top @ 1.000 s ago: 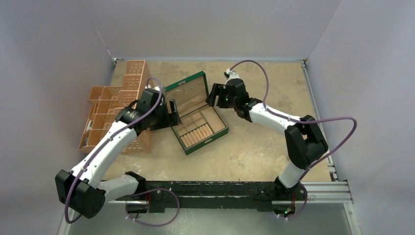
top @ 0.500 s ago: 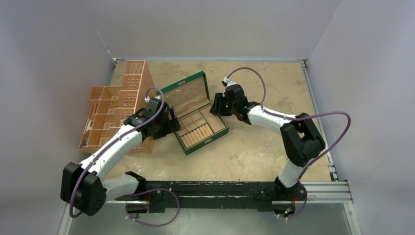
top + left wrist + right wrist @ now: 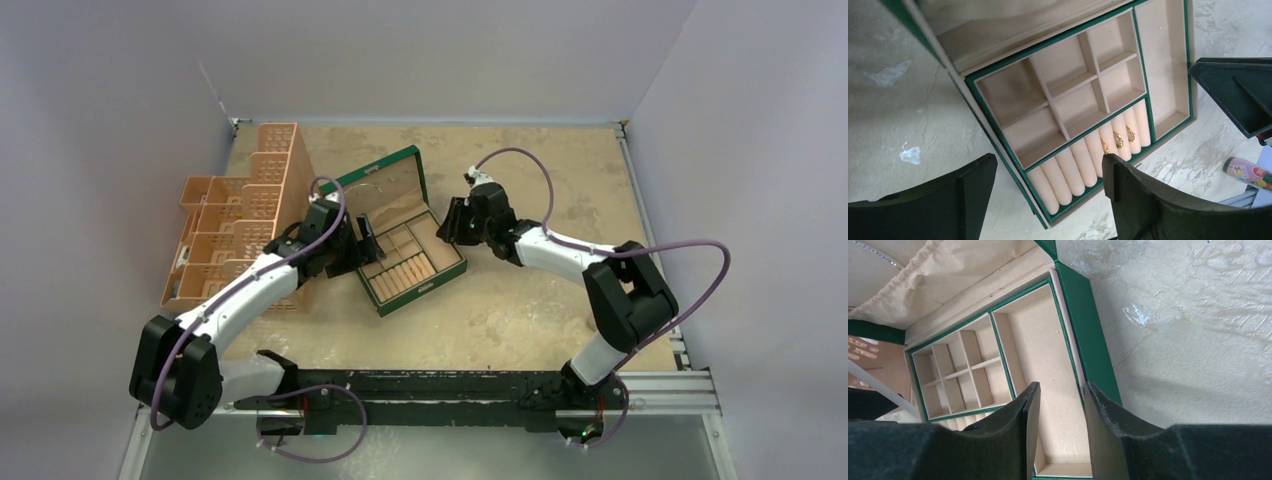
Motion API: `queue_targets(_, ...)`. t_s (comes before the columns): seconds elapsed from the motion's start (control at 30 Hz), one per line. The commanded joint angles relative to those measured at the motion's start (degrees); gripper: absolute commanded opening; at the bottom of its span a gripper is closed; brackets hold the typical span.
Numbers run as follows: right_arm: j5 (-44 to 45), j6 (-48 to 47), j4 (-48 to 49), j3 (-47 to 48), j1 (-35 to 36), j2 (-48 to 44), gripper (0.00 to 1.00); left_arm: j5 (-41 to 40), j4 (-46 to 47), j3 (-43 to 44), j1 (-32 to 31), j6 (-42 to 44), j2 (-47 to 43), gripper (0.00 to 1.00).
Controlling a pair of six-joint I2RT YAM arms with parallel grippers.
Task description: Organize the mixed jewelry
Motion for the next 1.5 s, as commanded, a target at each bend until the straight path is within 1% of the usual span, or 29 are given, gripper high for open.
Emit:
queue_targets(0.0,-2.75,3.64,0.36,-2.99,0.35,-1.91,0.38,1.41,6.39,-0.45,0.43,2.86,1.12,0.77)
queue_targets(0.17,-5.03,7.88,2.67,-7.71,0.34,-4.98,0.33,-0.60,5.67,1.01,0.43,4.45,3.41,0.77)
queue_targets(0.4,-5.46,10.68,3.31,-10.87,0.34,-7.22,0.32,-8.37,-4.10,3.77,0.42,2.18,4.39,0.77)
queue_targets(0.53,-5.85,12.49,3.85,-12.80,0.45,-8.40,0.31,-8.64,-4.31,2.79,0.43,1.89,5.32,0.77)
queue_targets(0.67,-5.45,14.37,4.63,-15.21,0.43,-10.69,0.31,-9.30,-5.46,3.61,0.34,1.04,5.41,0.77)
queue_targets(0.83,-4.10,14.22,4.32,-14.77,0.43,-10.81,0.31,-9.24,-8.92,6.50,0.35,1.58,3.54,0.77)
queue_targets(1.03,-3.19,14.16,4.52,-13.84,0.43,-9.75,0.31,-13.15,-13.88,6.30,0.34,0.04,2.35,0.76)
queue_targets(1.1,-3.14,14.01,4.63,-13.78,0.34,-9.48,0.31,-13.00,-13.86,5.38,0.34,-0.32,2.74,0.77)
queue_targets(1.2,-3.13,13.82,4.68,-13.47,0.38,-9.04,0.31,-10.25,-11.41,4.03,0.34,-0.26,3.73,0.77)
queue_targets(1.33,-3.86,13.75,4.64,-13.24,0.41,-9.15,0.31,-3.67,-2.76,1.15,0.36,1.40,4.09,0.76)
queue_targets(1.47,-8.52,14.96,6.26,-14.71,0.39,-10.42,0.31,1.15,4.47,-0.93,0.34,2.98,3.66,0.75)
